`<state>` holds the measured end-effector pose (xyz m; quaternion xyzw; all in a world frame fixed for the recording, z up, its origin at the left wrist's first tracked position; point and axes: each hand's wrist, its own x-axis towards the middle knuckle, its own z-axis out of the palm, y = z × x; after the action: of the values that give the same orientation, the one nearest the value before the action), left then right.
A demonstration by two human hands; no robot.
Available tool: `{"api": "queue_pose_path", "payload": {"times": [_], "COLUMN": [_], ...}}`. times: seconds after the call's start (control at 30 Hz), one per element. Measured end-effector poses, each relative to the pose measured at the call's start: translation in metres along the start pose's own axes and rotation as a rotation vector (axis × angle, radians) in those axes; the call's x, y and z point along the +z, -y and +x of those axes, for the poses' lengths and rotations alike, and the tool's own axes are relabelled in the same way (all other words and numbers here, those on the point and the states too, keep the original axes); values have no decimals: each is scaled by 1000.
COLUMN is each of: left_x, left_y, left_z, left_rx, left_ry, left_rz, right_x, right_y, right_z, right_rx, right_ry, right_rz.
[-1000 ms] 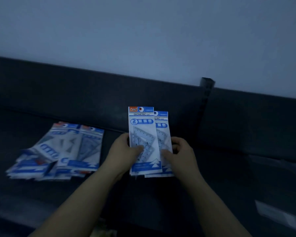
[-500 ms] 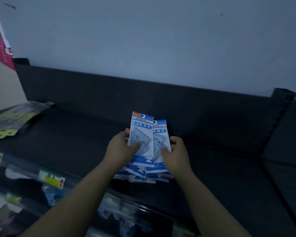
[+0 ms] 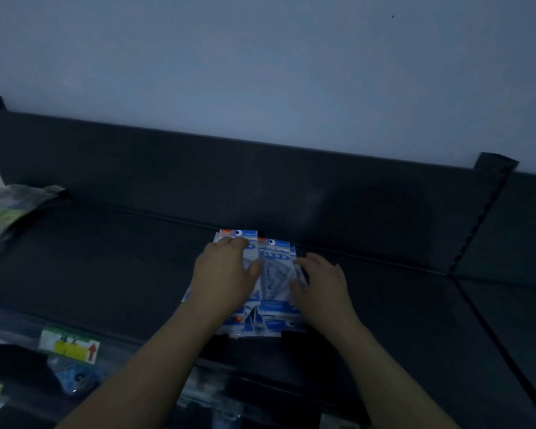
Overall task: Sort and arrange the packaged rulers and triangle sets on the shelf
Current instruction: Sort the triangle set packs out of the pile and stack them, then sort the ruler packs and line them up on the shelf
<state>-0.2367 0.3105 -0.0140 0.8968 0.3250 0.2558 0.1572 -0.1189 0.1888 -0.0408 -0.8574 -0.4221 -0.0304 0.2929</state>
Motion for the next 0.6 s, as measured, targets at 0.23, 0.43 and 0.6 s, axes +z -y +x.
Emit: {"api": "queue_pose_path", "payload": {"times": [0.23, 0.43, 0.6], "left_x": [40, 82, 121], "left_y": [-71, -148, -228], "left_z": [-9, -22, -39], "left_rx": [235, 401, 513], "left_ry": [51, 187, 338], "left_rz": [-168, -244, -309], "right_x": [-48, -105, -160], "right_y": [-54, -127, -200], "right_z": [-36, -81, -123], "right_rx": [74, 281, 465], "right_ry": [-90, -141, -188], "right_rz": [-183, -310, -372]}}
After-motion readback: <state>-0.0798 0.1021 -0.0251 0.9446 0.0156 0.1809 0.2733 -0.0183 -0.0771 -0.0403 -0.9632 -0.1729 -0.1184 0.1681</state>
